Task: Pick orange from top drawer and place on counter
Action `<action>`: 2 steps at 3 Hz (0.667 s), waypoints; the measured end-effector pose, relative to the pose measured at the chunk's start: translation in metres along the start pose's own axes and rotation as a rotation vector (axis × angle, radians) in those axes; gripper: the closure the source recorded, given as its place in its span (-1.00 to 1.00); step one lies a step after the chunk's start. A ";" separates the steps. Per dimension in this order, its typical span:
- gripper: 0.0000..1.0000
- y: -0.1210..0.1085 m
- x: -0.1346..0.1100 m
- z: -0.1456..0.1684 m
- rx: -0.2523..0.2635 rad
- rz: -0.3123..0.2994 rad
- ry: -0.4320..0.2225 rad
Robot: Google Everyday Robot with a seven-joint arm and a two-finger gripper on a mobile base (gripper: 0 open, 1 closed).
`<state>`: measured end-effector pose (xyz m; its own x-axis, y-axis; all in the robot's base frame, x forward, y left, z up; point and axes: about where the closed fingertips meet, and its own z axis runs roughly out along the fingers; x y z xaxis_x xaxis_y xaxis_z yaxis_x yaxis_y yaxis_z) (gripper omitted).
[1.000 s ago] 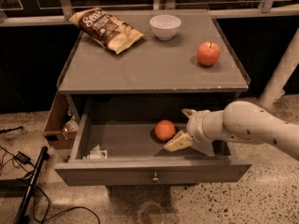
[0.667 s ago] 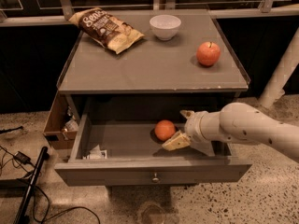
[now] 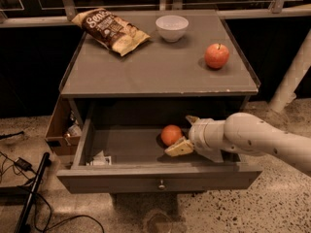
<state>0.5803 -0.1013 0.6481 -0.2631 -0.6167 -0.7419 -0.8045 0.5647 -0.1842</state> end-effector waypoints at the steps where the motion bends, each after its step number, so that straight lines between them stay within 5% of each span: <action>1: -0.68 0.004 -0.001 0.013 -0.009 0.006 -0.017; 2: -0.68 0.011 -0.001 0.026 -0.030 0.007 -0.026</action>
Offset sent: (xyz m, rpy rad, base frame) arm 0.0086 0.0313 -0.0273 0.0489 0.0165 0.0387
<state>0.5859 -0.0803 0.6305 -0.2549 -0.5979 -0.7600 -0.8186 0.5518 -0.1596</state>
